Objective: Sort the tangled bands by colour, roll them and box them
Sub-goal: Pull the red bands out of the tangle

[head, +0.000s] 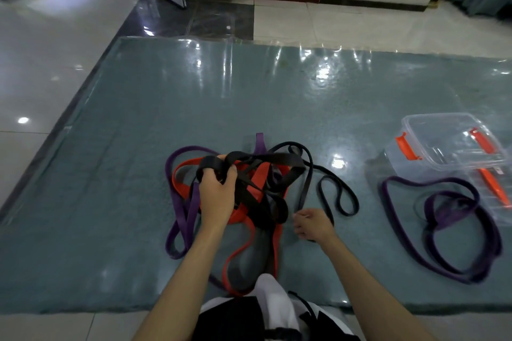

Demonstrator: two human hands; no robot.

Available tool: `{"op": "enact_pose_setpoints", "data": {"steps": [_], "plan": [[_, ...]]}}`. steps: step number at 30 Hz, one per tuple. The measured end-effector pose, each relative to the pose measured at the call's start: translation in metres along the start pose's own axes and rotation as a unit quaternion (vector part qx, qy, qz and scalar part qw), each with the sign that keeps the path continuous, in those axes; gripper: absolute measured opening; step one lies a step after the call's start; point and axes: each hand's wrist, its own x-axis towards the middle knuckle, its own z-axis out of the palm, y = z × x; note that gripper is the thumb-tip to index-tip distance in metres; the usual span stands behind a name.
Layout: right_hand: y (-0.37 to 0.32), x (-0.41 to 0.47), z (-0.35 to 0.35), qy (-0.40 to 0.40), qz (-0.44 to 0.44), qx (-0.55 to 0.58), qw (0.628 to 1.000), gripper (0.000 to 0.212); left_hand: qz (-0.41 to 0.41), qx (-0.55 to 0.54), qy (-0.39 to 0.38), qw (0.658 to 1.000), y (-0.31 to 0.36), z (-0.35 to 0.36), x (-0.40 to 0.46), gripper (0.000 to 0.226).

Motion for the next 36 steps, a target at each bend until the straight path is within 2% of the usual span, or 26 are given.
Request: {"op": "enact_pose_setpoints", "data": {"steps": [3,5,8,10,14,16,17,19,22,26,28,30,33,36], "plan": [[0.003,0.000,0.018,-0.004,-0.034,0.011,0.999,0.019,0.017,-0.012,0.020,1.000,0.008,-0.004,0.006,0.023],[0.005,-0.001,0.024,-0.007,-0.061,-0.027,0.998,0.013,0.022,-0.024,0.023,0.999,0.014,-0.006,0.008,0.024],[0.015,0.003,0.028,-0.009,-0.083,-0.180,0.980,0.014,0.035,-0.027,0.017,0.999,0.018,-0.007,0.008,0.028],[0.022,0.006,0.029,0.030,-0.085,-0.204,0.975,0.015,0.036,-0.029,0.010,0.999,0.018,-0.009,0.007,0.030],[0.024,0.006,0.017,0.094,-0.047,-0.023,0.994,0.010,0.022,0.030,-0.028,0.999,0.012,-0.013,0.007,0.018],[0.017,0.002,0.007,0.136,-0.084,0.041,0.986,0.003,0.026,0.090,-0.063,0.994,0.009,-0.010,0.007,0.010],[0.011,0.000,0.001,0.155,-0.110,0.072,0.979,0.009,0.038,0.130,-0.083,0.987,0.007,-0.007,0.006,0.016],[-0.005,-0.009,-0.010,0.163,-0.160,0.141,0.963,0.015,0.076,0.232,-0.140,0.960,0.002,0.006,0.002,0.027],[-0.029,-0.028,-0.024,0.143,-0.231,0.214,0.938,0.014,0.107,0.399,-0.205,0.887,-0.001,0.029,-0.013,0.037],[-0.053,-0.056,-0.039,0.086,-0.311,0.225,0.919,0.021,0.105,0.397,-0.276,0.869,-0.005,0.060,-0.029,0.042],[-0.062,-0.066,-0.042,0.060,-0.323,0.253,0.910,0.026,0.077,0.369,-0.341,0.861,-0.006,0.074,-0.034,0.035],[-0.069,-0.071,-0.044,0.051,-0.351,0.276,0.893,0.028,0.008,0.314,-0.432,0.845,-0.006,0.081,-0.041,0.025],[-0.075,-0.075,-0.046,0.064,-0.381,0.284,0.878,0.029,-0.085,0.247,-0.514,0.817,-0.009,0.080,-0.054,0.039],[-0.075,-0.071,-0.050,0.118,-0.378,0.240,0.886,0.026,-0.189,0.172,-0.539,0.803,-0.008,0.066,-0.063,0.072]]}}
